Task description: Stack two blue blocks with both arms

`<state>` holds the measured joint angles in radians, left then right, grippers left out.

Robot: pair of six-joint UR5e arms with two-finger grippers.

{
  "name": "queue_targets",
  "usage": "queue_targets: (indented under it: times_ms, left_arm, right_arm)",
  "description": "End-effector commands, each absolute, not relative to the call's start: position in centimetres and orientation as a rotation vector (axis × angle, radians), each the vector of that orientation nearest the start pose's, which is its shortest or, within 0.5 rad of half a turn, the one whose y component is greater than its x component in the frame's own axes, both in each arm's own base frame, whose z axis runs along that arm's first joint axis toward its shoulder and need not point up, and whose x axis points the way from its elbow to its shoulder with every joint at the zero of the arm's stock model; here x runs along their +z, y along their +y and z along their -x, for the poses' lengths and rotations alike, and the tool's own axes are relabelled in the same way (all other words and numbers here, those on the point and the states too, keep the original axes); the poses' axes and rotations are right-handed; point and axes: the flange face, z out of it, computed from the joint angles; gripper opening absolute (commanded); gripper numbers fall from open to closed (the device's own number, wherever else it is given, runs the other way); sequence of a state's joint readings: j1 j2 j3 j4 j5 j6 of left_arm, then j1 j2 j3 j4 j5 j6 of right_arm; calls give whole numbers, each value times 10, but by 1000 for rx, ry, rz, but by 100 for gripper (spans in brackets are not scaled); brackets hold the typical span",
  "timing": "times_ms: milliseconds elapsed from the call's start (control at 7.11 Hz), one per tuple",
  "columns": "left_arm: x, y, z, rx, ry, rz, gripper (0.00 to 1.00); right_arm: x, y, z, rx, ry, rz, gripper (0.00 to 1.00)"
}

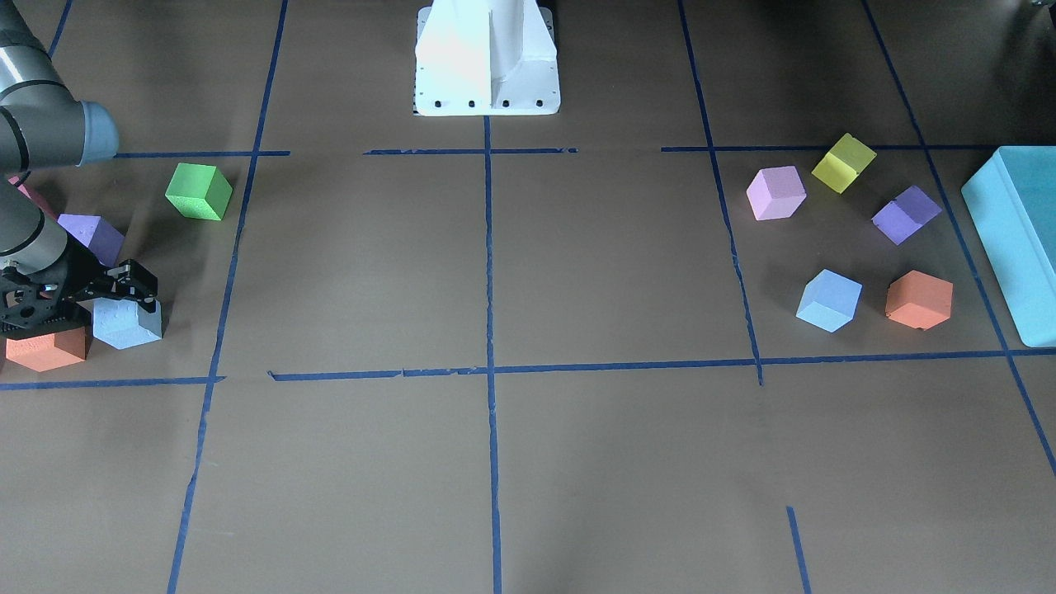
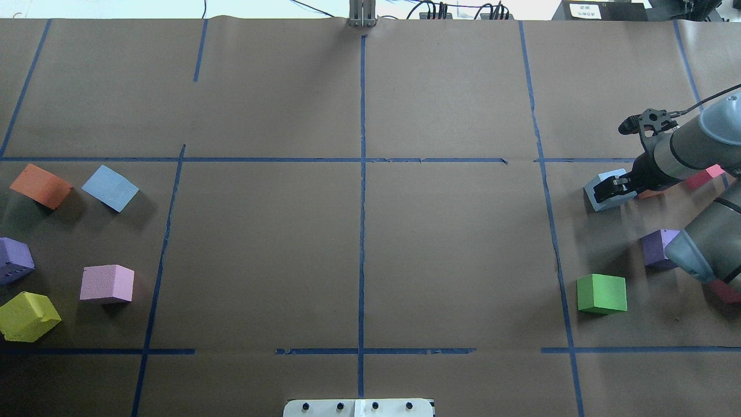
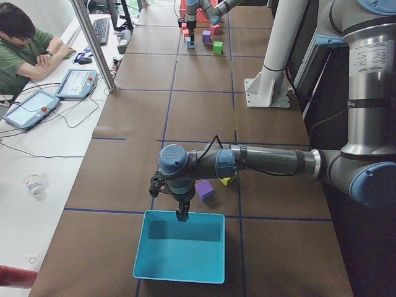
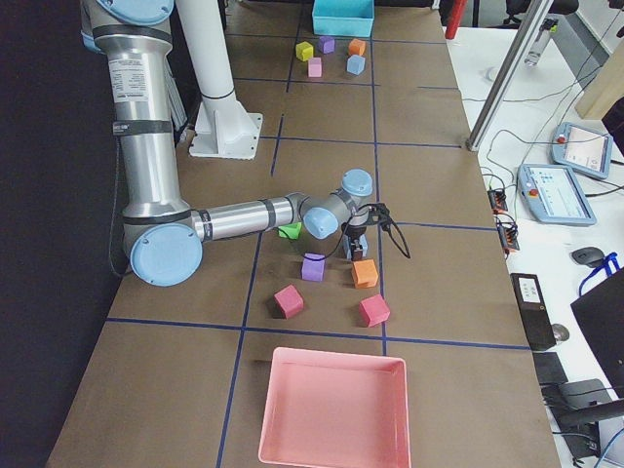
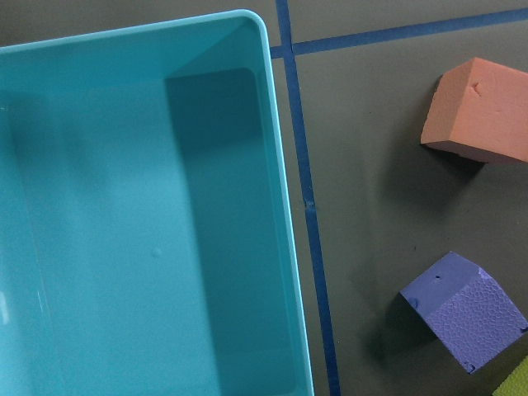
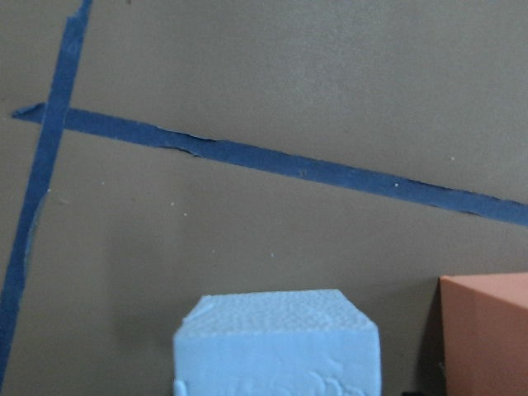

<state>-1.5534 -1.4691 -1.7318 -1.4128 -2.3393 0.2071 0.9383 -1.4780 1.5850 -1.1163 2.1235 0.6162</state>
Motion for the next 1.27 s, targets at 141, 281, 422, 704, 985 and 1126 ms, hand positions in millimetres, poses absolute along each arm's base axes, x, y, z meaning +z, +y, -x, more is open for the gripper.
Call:
queue_targets:
  times_ms: [141, 281, 422, 704, 985, 1126]
  left_arm:
    - [644, -441, 57, 174, 774, 21, 100]
    - [643, -441, 57, 175, 774, 20, 100]
    - [643, -441, 57, 175, 774, 20, 100]
    - [643, -441, 57, 175, 774, 20, 100]
    - [643, -441, 57, 175, 774, 20, 100]
    - [644, -441, 57, 174, 774, 21, 100]
  right_arm:
    - [519, -518, 281, -170, -792, -168, 33]
    - [483, -533, 301, -116, -813, -154, 33]
    - [431, -540, 344, -88, -837, -123, 33]
    - [303, -537, 453, 3, -790, -75, 34]
    - [201, -521, 568, 115, -785, -49, 34]
    - [174, -507, 609, 141, -777, -41, 36]
